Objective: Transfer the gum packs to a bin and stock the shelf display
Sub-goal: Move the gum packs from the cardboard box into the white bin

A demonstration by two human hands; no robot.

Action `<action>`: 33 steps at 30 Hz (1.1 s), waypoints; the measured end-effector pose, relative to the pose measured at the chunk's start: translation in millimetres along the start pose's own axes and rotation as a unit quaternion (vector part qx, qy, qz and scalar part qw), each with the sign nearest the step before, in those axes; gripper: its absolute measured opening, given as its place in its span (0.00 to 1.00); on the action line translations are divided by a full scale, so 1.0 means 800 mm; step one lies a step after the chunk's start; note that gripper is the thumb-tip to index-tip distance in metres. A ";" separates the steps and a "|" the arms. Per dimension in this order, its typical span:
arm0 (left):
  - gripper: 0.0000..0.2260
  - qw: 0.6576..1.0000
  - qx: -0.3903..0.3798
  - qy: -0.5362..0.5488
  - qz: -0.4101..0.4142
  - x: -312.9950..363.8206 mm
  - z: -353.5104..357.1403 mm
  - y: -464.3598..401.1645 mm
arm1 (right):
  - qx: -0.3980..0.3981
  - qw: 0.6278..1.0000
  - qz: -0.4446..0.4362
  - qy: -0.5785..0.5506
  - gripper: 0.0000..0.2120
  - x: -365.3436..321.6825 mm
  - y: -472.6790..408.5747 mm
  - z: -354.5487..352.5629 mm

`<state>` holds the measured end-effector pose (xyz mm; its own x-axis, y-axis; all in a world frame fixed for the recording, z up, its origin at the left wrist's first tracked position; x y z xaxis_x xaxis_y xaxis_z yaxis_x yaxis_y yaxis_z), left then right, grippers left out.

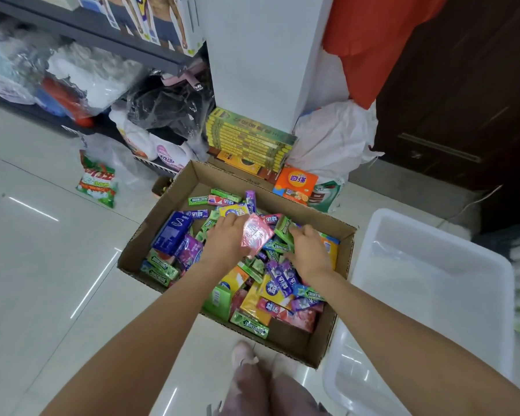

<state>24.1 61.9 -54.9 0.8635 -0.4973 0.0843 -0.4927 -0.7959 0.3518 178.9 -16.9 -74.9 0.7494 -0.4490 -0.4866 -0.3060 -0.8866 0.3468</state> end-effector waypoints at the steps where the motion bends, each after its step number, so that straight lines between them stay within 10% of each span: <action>1: 0.32 1.000 0.004 0.014 0.002 0.001 0.000 0.000 | 0.013 1.000 -0.002 -0.005 0.25 -0.002 -0.001 0.000; 12: 0.24 0.949 0.100 0.298 0.007 0.039 -0.044 0.025 | 0.131 0.952 -0.042 -0.273 0.13 0.009 0.047 -0.073; 20: 0.22 0.945 0.109 0.289 0.104 0.217 -0.056 0.035 | 0.282 0.871 0.057 -0.399 0.20 0.143 0.128 -0.140; 33: 0.20 0.959 -0.017 0.281 -0.039 0.403 0.049 0.006 | 0.101 0.893 0.240 -0.367 0.28 0.333 0.136 -0.122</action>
<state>296.1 -116.1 -62.6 0.8239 -0.1637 0.5425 -0.4282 -0.8069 0.4069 402.9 -222.1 -88.3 -0.0612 -0.6690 -0.7408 -0.6440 -0.5406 0.5414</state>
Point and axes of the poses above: each hand's wrist, its own y-axis away from the middle knuckle, its own z-axis out of the palm, x = y × z, the point moved 3 cm from there along -y, towards the middle knuckle, and after that the axes turned 14 degrees about -y, right-handed, at the moved point
